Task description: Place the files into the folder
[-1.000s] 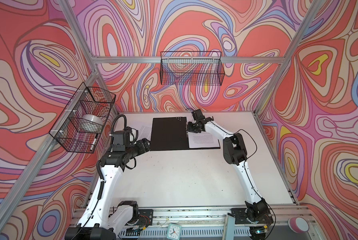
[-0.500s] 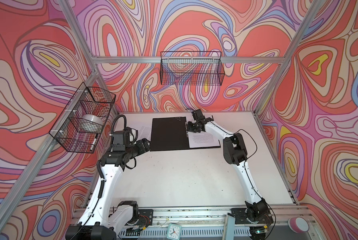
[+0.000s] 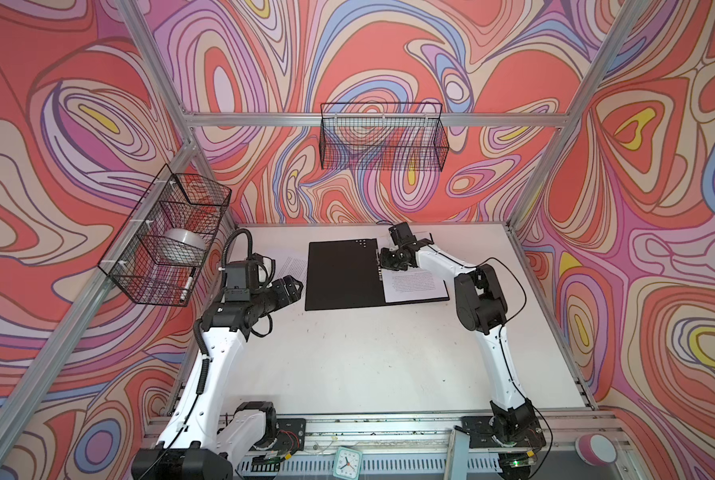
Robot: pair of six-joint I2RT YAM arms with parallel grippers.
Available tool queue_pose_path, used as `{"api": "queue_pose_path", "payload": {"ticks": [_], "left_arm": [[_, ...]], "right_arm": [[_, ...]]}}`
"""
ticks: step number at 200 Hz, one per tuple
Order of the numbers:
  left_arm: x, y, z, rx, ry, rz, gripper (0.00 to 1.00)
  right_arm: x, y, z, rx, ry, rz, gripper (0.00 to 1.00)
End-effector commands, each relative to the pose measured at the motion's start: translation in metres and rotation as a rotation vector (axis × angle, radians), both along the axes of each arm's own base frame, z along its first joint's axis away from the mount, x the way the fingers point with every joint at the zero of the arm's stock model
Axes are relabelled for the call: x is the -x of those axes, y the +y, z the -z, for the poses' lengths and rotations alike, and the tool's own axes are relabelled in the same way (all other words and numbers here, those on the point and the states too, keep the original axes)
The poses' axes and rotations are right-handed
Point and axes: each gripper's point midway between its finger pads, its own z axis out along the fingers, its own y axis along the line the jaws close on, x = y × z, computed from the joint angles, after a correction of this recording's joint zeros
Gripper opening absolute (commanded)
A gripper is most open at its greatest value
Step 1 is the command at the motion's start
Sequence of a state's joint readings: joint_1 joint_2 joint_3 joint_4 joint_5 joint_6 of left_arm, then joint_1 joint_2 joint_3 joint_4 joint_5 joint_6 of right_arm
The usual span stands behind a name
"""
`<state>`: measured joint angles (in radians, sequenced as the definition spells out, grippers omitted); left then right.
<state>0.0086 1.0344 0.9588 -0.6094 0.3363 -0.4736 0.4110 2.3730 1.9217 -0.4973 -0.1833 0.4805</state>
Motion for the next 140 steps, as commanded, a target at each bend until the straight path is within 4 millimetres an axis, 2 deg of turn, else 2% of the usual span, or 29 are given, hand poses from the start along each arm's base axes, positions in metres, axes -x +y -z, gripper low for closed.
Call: {"api": "queue_pose_path", "payload": {"ticks": [1,39,69,140], "left_arm": [[0.0,0.001,0.006,0.012,0.013,-0.004,0.82],[0.0,0.0,0.008,0.014,0.019,-0.002,0.82],[0.0,0.0,0.009,0.015,0.021,-0.001,0.82],[-0.001,0.0,0.013,0.016,0.035,0.001,0.82]], "right_arm": [[-0.003,-0.004,-0.047,-0.063,-0.083,-0.002,0.0],[0.012,-0.021,-0.059,-0.111,-0.082,0.022,0.0],[0.026,-0.038,-0.061,-0.12,-0.07,0.035,0.0],[0.086,-0.077,-0.057,-0.161,-0.02,0.034,0.0]]}}
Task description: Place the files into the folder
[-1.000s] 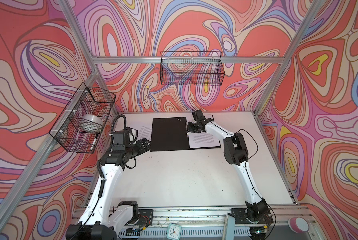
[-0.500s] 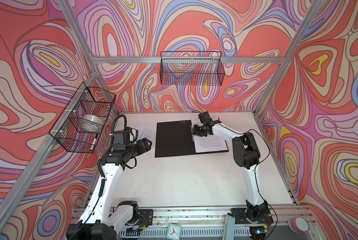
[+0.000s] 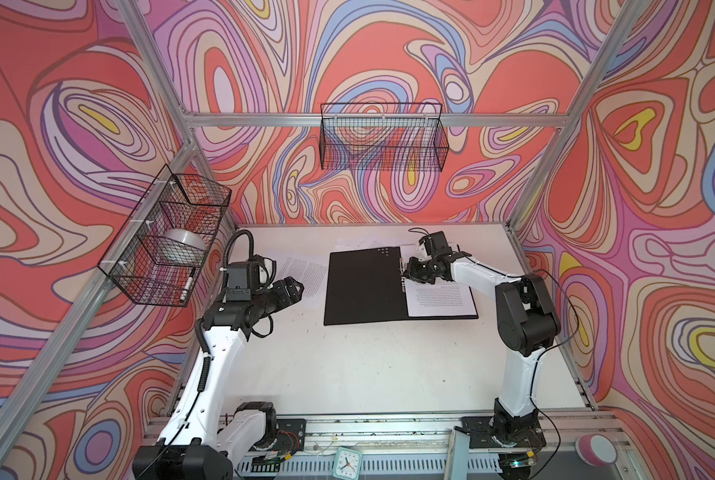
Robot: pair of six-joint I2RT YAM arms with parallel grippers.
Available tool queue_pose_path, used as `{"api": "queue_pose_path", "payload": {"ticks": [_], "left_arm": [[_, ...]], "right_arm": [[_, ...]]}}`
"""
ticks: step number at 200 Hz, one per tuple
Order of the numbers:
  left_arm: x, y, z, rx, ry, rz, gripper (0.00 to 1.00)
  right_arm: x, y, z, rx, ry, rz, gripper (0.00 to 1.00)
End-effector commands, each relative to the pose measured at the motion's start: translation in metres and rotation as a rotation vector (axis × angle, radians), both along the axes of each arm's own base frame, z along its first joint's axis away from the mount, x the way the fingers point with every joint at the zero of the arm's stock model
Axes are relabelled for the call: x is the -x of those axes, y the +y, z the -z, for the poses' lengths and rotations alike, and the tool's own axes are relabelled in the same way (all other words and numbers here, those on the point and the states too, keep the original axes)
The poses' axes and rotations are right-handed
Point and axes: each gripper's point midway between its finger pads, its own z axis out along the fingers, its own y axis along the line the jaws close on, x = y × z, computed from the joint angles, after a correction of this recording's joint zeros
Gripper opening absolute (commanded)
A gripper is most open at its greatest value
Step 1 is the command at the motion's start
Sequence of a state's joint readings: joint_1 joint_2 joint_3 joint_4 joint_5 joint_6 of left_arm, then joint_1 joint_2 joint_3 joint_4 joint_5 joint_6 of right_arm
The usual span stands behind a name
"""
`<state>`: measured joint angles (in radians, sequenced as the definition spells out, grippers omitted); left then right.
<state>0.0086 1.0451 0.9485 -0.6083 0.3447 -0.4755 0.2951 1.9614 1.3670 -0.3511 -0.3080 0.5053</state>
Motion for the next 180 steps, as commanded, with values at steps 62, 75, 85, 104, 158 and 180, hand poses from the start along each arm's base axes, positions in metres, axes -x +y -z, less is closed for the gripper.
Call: {"api": "queue_pose_path", "payload": {"ticks": [62,75,85,104,158,180], "left_arm": [[-0.004,-0.001,0.014,0.017,0.042,0.004,0.82],[-0.004,-0.001,0.015,0.018,0.046,0.004,0.82],[-0.004,-0.001,0.016,0.018,0.049,0.004,0.82],[-0.005,-0.001,0.019,0.02,0.058,0.004,0.82],[-0.007,-0.001,0.023,0.018,0.073,0.003,0.81],[-0.007,-0.001,0.024,0.019,0.073,0.004,0.81]], "right_arm": [[0.063,-0.016,-0.012,-0.073,-0.03,-0.057,0.0],[0.07,-0.018,-0.007,-0.076,-0.022,-0.052,0.0],[0.075,-0.018,-0.003,-0.08,-0.021,-0.053,0.0],[0.08,-0.021,0.005,-0.075,-0.005,-0.034,0.0],[0.088,-0.022,0.024,-0.13,0.014,0.028,0.0],[0.089,-0.02,0.027,-0.138,0.019,0.017,0.02]]}}
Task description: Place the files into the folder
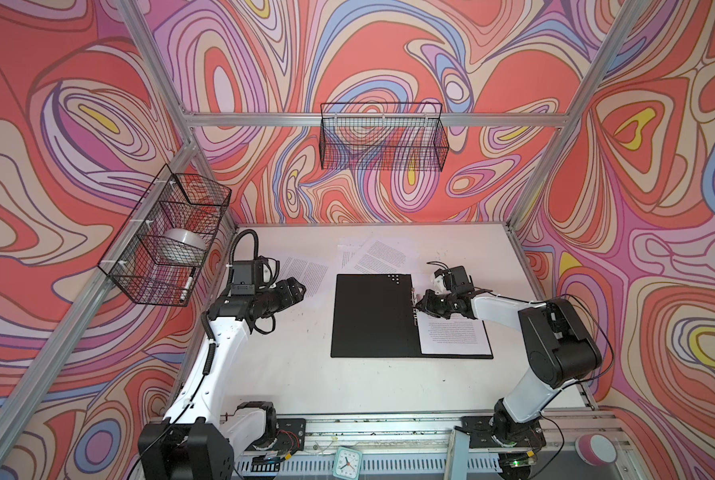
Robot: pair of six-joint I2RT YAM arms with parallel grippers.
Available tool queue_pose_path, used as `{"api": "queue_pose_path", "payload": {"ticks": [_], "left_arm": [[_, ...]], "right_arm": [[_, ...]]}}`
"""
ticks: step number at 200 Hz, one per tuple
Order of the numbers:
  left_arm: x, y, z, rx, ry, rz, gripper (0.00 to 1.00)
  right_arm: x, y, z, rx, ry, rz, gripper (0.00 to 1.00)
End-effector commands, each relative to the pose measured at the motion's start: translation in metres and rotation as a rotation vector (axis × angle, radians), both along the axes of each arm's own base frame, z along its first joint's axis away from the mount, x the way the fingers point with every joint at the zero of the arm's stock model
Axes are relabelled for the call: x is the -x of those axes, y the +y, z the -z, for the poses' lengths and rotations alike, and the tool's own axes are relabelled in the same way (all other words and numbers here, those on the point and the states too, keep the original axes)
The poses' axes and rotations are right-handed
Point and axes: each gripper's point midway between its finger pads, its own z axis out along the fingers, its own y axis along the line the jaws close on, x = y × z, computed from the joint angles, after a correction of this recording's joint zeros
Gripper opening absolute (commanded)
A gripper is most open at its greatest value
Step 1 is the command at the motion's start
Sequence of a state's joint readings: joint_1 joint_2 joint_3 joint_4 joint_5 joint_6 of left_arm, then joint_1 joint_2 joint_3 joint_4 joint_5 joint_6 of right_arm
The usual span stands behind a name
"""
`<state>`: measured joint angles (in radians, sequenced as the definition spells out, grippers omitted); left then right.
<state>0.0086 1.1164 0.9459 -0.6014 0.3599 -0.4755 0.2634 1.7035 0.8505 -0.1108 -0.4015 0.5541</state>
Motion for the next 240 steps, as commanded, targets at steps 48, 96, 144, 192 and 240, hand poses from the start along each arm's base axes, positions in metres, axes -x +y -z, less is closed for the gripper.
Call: {"api": "queue_pose_path", "payload": {"ticks": [48,96,144,192,240], "left_arm": [[-0.001,0.0,0.0,0.008,-0.007,0.004,0.81],[0.0,-0.011,-0.011,0.048,-0.052,0.034,0.81],[0.001,-0.056,-0.028,0.112,-0.082,0.127,0.8],[-0.033,-0.1,-0.015,0.122,-0.044,0.196,0.78],[-0.095,-0.131,0.011,0.174,0.044,0.226,0.77]], "right_arm": [[-0.01,0.002,-0.025,-0.025,-0.074,0.017,0.35],[-0.011,-0.023,-0.056,0.096,-0.097,0.098,0.62],[-0.053,-0.035,-0.1,0.127,-0.176,0.102,0.75],[-0.127,-0.052,-0.088,0.05,-0.202,0.162,0.67],[-0.174,-0.04,-0.057,0.056,-0.19,0.101,0.69]]}}
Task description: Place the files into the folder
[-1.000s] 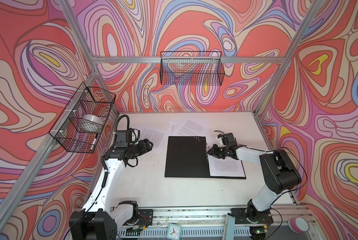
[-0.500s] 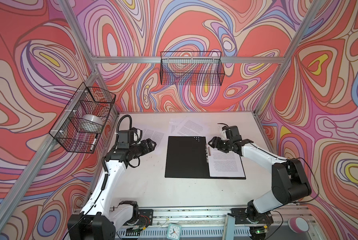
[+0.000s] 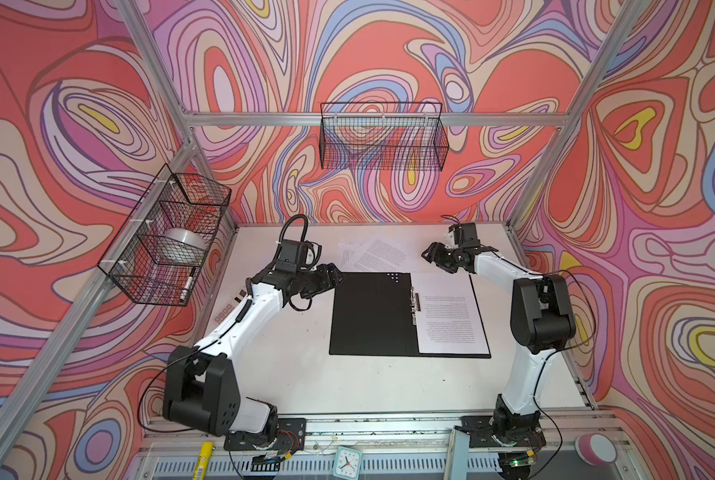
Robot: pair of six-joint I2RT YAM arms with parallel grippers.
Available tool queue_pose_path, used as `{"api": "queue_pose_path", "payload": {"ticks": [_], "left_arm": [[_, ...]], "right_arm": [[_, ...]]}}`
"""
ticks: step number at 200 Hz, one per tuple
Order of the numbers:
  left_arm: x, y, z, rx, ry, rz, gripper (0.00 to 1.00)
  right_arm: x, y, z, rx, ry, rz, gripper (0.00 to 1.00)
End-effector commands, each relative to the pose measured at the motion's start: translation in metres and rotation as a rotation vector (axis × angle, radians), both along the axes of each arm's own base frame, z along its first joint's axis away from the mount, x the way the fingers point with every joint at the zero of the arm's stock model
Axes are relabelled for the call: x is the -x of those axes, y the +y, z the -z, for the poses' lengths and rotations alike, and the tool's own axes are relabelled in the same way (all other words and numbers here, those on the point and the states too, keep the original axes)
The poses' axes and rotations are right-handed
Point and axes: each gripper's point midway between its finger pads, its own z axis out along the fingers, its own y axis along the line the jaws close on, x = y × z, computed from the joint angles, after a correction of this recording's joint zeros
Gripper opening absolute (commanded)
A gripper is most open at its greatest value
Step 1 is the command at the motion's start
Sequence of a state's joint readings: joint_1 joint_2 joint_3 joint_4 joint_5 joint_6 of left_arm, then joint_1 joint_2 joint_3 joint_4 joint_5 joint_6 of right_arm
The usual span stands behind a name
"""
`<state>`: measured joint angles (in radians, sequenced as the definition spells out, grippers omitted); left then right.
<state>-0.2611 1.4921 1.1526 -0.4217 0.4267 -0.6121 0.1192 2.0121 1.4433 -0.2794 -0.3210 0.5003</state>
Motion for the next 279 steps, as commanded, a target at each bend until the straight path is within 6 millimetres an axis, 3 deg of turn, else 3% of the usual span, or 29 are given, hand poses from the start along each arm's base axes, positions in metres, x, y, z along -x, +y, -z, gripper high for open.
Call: {"api": "queue_pose_path", "payload": {"ticks": [1,63,119,162,228,279], "left_arm": [[-0.034,-0.016,0.0,0.047,-0.005,0.009,0.77],[-0.113,-0.05,0.049,0.088,0.077,0.055,0.76],[-0.149,-0.063,0.085,0.095,0.108,0.076,0.76],[-0.157,-0.066,0.12,0.083,0.172,0.082,0.76],[-0.143,-0.061,0.159,0.037,0.27,0.08,0.77],[-0.132,-0.057,0.173,0.023,0.303,0.074,0.77]], "right_arm": [[-0.019,0.011,-0.002,-0.006,-0.036,-0.056,0.7],[-0.058,0.021,0.032,-0.026,-0.024,-0.09,0.74],[-0.064,0.021,0.057,-0.02,0.011,-0.075,0.74],[-0.06,0.022,0.071,-0.044,0.067,-0.048,0.74],[-0.062,0.037,0.081,-0.163,0.121,-0.022,0.74],[-0.067,0.054,0.06,-0.255,0.066,-0.06,0.74]]}}
